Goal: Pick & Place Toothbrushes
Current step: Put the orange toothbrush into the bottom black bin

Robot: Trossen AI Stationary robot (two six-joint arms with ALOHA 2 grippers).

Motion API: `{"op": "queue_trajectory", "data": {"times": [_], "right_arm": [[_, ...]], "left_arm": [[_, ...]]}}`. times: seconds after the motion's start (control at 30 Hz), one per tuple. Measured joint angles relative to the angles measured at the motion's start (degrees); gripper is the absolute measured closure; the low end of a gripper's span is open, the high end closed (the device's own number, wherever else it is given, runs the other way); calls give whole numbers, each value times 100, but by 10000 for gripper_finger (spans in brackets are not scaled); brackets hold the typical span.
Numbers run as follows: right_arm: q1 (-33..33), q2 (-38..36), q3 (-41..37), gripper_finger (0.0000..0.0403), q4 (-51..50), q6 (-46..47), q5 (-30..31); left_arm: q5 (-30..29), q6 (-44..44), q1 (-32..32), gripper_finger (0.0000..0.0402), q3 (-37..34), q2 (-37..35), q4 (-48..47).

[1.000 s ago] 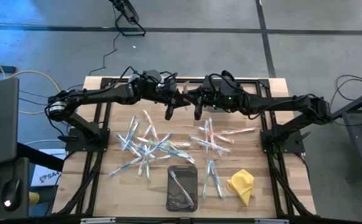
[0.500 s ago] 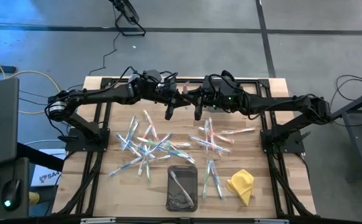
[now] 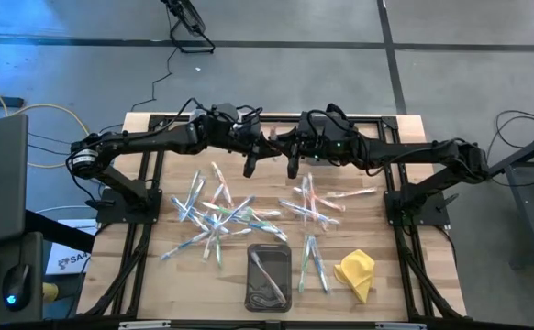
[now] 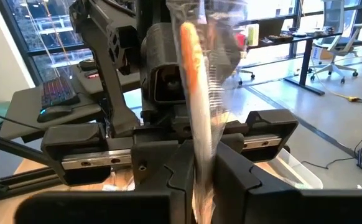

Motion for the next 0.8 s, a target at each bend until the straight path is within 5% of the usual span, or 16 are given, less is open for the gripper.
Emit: {"op": "queue_trajectory", "data": {"times": [0.23, 0.57, 0.8], "right_arm": [[0, 0, 0, 314, -50, 394, -18], [0, -19, 0, 169, -79, 608, -5], [0, -637, 0, 118, -1295, 855, -385]], "left_arm": [[4, 44, 0, 382, 0, 0, -130], [19, 322, 0, 382, 0, 0, -436], [22, 656, 2, 382, 0, 0, -657]]}}
